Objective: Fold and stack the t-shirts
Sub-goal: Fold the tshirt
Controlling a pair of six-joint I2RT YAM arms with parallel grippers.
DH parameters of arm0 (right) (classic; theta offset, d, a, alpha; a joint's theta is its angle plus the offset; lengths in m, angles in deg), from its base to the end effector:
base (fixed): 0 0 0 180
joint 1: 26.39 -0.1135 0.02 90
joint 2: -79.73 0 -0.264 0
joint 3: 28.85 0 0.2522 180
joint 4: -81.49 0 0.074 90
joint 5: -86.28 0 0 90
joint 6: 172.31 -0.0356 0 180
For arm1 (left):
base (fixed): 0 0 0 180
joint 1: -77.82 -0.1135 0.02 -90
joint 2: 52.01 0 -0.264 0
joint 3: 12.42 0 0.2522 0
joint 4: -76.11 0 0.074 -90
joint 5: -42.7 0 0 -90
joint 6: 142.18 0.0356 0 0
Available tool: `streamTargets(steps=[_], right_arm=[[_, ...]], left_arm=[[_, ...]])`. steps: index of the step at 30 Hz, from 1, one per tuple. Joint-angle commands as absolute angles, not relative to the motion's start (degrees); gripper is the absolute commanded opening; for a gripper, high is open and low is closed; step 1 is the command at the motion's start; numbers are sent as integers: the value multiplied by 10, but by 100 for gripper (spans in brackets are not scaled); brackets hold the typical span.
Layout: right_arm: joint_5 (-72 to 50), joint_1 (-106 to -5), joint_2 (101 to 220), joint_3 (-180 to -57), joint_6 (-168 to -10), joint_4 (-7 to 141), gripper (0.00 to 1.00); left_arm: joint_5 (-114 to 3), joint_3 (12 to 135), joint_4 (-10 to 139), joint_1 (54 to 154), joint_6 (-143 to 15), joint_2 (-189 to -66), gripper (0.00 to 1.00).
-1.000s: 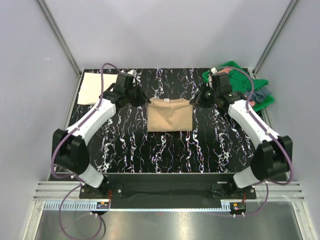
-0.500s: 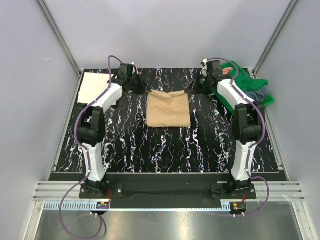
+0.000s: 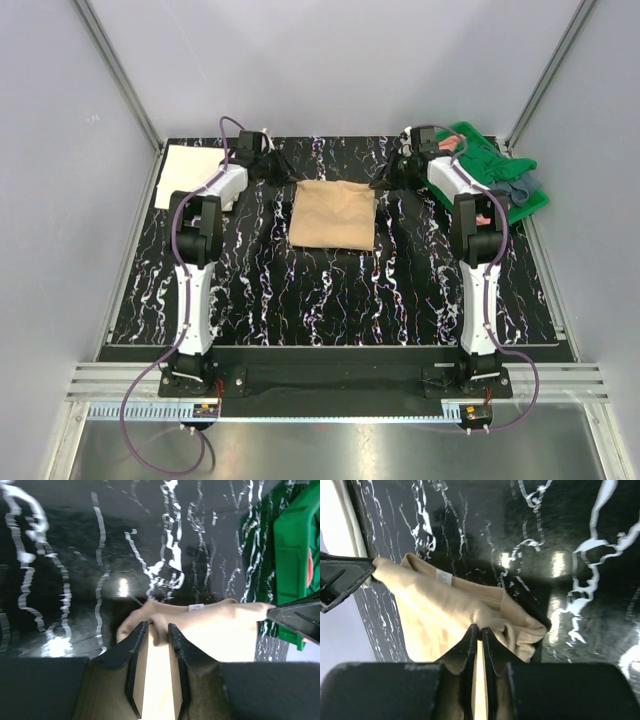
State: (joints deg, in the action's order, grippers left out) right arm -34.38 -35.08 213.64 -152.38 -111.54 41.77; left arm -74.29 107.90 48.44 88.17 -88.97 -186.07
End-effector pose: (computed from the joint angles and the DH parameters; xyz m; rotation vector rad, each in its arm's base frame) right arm 0.5096 0.0963 0.1780 0.2004 2.4978 0.9405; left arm 0.5164 -0.1107 0.1734 -0.2926 2.3703 -0.9509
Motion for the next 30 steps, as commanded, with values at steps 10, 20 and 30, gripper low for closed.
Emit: streamTargets(steps=[10,20,30], right_arm=[[-295,-334,2096,-1529,-1167,432,37],[-347,-338,2004,-1378,-1121,450,59],[-359,-339,2056,-1370,-1096,485,68]], left_arm=[[-690,1030,486,876,-825,-1743,40],[-823,1039,496,905,-832,-1787,39],[-810,1101,493,901,-820,-1875,38]])
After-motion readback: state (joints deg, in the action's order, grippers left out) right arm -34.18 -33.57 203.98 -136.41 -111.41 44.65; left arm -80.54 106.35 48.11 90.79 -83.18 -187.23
